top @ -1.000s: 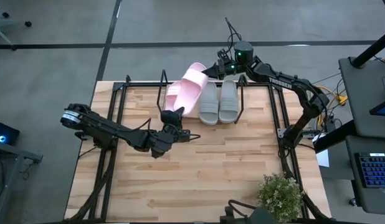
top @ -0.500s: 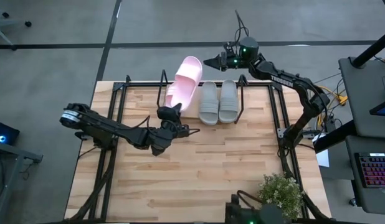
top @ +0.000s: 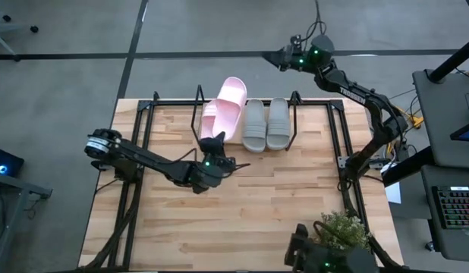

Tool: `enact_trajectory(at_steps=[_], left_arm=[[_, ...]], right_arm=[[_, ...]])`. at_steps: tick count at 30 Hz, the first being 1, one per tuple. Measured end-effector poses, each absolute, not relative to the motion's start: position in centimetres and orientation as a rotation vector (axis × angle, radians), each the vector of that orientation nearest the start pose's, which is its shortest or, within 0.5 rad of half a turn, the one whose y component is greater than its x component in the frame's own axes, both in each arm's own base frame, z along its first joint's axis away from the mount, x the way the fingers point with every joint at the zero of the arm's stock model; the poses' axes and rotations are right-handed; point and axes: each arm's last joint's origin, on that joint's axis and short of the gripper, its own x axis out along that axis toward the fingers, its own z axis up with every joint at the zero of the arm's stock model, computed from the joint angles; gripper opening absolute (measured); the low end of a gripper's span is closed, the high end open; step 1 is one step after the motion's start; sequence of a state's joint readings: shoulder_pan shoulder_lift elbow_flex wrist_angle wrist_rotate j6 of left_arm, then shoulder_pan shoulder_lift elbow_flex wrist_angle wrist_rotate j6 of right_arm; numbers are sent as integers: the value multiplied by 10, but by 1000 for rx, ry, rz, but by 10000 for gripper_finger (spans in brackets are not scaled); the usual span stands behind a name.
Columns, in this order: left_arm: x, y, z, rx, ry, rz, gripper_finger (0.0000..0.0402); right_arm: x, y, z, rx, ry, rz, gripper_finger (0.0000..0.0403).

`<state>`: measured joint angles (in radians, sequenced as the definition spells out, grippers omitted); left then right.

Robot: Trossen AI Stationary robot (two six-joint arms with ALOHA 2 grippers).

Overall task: Pick and place slides into the shelf
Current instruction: Put the pink slipper on the shelf

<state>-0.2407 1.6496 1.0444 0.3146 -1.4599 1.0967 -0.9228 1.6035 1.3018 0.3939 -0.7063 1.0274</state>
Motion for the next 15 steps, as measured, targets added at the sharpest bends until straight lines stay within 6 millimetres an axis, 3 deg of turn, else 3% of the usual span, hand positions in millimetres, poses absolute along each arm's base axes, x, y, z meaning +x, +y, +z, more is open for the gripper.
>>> enact_trajectory(at_steps=[15], left_arm=[[361,-48,213,1191,921,1013,42]], right_arm=[[222,-264,392,870,-220,-126,162]])
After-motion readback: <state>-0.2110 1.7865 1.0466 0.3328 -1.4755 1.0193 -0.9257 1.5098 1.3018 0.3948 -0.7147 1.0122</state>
